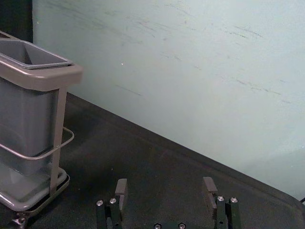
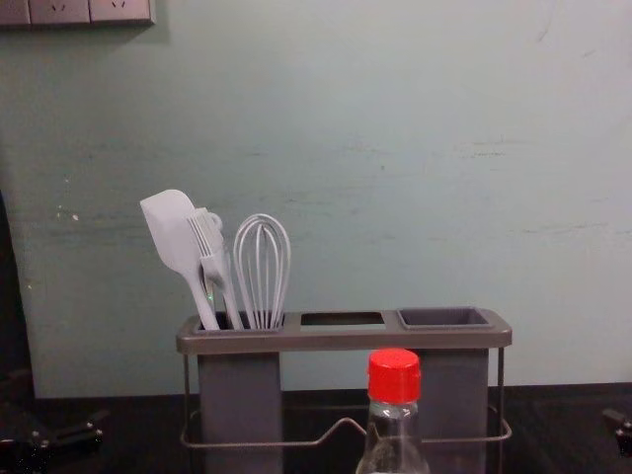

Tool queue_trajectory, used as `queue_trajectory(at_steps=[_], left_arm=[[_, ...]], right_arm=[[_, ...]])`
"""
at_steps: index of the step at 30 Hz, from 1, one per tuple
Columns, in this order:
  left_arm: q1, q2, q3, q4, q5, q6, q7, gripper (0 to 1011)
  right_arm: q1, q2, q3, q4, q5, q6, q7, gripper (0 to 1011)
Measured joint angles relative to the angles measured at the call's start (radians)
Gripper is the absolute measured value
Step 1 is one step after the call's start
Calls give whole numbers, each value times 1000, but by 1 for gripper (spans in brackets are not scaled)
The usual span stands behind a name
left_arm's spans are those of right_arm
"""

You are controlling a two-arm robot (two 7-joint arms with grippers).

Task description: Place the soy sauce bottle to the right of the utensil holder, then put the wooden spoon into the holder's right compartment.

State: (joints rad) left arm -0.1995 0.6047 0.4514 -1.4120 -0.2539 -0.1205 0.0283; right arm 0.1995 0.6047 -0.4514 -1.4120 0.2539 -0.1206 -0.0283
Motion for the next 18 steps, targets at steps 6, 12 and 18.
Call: queue_trajectory(at_steps=[6, 12, 18], left_arm=[[0, 0, 0, 0, 0, 0, 0, 1005], [0, 0, 0, 0, 0, 0, 0, 1005], [0, 0, 0, 0, 0, 0, 0, 1005]], right_arm=[[0, 0, 0, 0, 0, 0, 0, 1003], [0, 0, 0, 0, 0, 0, 0, 1003], [0, 0, 0, 0, 0, 0, 0, 1003]])
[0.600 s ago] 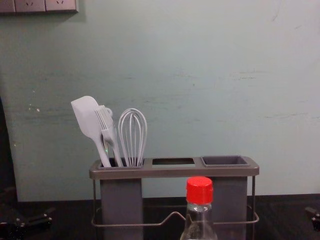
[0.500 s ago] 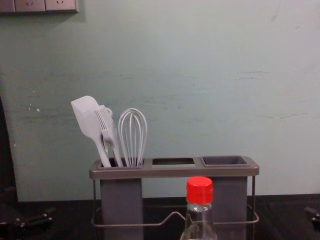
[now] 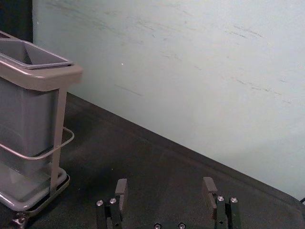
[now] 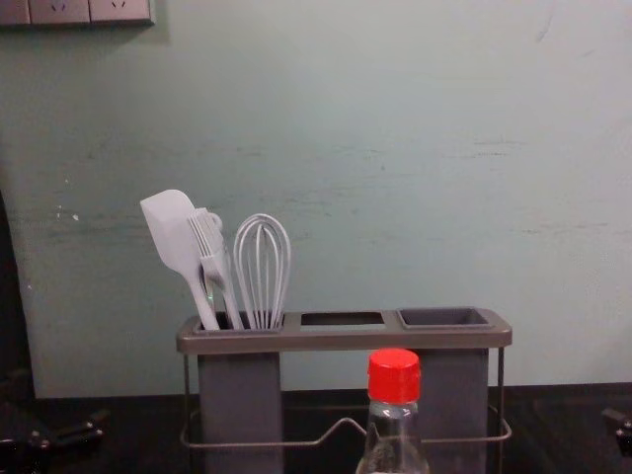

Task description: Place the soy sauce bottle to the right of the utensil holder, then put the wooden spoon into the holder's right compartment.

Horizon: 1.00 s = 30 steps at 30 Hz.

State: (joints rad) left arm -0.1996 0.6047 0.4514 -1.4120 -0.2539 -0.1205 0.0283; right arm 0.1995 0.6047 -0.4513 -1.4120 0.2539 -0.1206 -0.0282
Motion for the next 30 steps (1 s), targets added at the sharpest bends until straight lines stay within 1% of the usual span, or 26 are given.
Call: queue_trajectory(at_steps=[30], left_arm=[[0, 0, 0, 0, 0, 0, 0, 1005]], right_arm=[[0, 0, 0, 0, 0, 0, 0, 1003]])
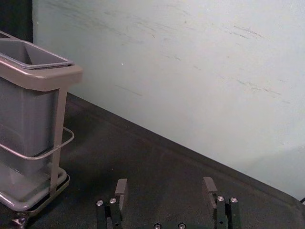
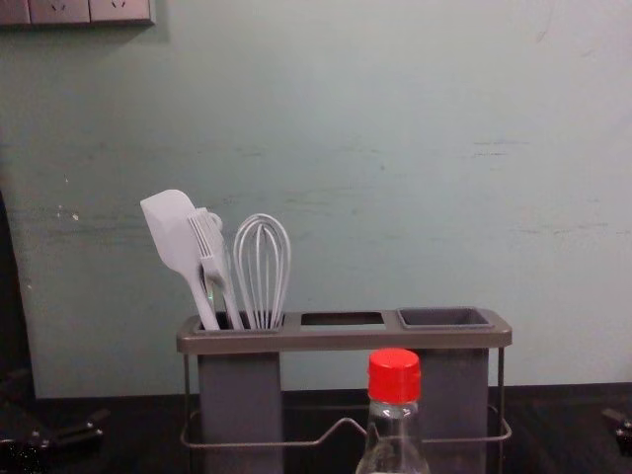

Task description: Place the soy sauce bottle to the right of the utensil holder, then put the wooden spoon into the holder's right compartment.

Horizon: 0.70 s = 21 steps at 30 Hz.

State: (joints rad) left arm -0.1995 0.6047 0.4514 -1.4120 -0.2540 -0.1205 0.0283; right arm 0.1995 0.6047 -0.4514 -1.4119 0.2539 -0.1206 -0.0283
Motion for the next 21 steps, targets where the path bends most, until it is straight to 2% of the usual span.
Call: queue_trajectory(at_steps=[17, 21], left_arm=[[0, 0, 0, 0, 0, 0, 0, 1005], [0, 0, 0, 0, 0, 0, 0, 1005]], right_arm=[[0, 0, 0, 0, 0, 0, 0, 1003], [-20, 9, 10, -25, -3, 2, 2, 1002]])
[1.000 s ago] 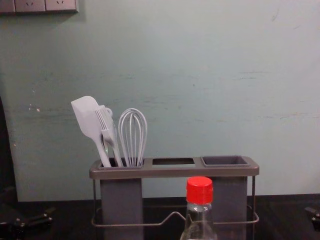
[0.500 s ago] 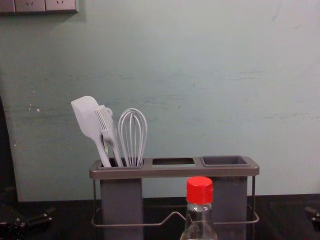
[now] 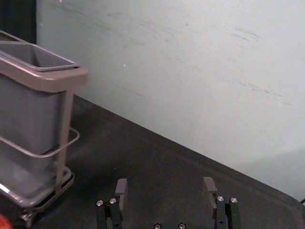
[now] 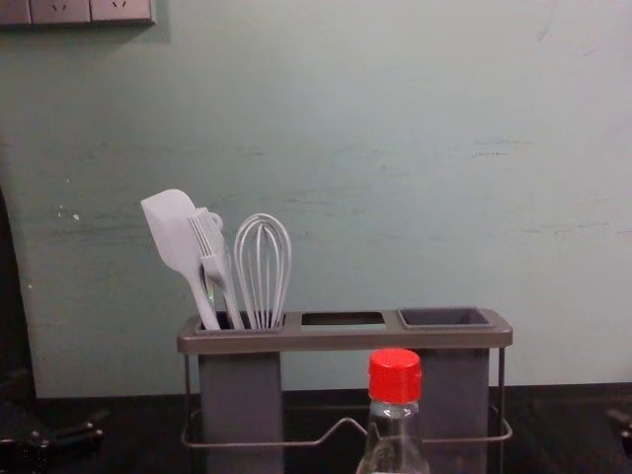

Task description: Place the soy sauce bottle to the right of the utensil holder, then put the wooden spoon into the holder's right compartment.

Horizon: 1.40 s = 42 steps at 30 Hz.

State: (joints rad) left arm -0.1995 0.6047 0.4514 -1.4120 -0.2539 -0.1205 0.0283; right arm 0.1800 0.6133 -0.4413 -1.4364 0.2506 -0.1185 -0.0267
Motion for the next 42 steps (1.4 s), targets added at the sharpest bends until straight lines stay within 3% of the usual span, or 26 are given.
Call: queue_trajectory(at_steps=[8, 14, 19, 22, 25, 30, 32, 37, 38, 42], left_arm=[[0, 0, 0, 0, 0, 0, 0, 1005], [0, 0, 0, 0, 0, 0, 0, 1005], [0, 0, 0, 0, 0, 0, 0, 1005], [0, 0, 0, 0, 0, 0, 0, 1005], [0, 0, 0, 0, 0, 0, 0, 1005], [0, 0, 0, 0, 0, 0, 0, 1005], [0, 0, 0, 0, 0, 0, 0, 1005], [0, 0, 0, 0, 0, 0, 0, 1005], [0, 0, 0, 0, 0, 0, 0, 1005], [0, 0, 0, 0, 0, 0, 0, 1005]], right_arm=[[-103, 52, 48, -124, 36, 13, 47, 1003], [-174, 90, 74, -212, 87, 31, 114, 1002], [-207, 107, 79, -258, 136, 69, 181, 1003], [-213, 118, 70, -286, 157, 128, 231, 1003], [-209, 126, 60, -303, 168, 177, 263, 1003], [-170, 146, 41, -335, 182, 320, 337, 1003], [-161, 149, 38, -337, 183, 340, 346, 1002], [-72, 157, 2, -331, 167, 493, 420, 1003], [-72, 157, 2, -331, 167, 493, 420, 1003], [1, 149, -30, -308, 138, 587, 464, 1003]])
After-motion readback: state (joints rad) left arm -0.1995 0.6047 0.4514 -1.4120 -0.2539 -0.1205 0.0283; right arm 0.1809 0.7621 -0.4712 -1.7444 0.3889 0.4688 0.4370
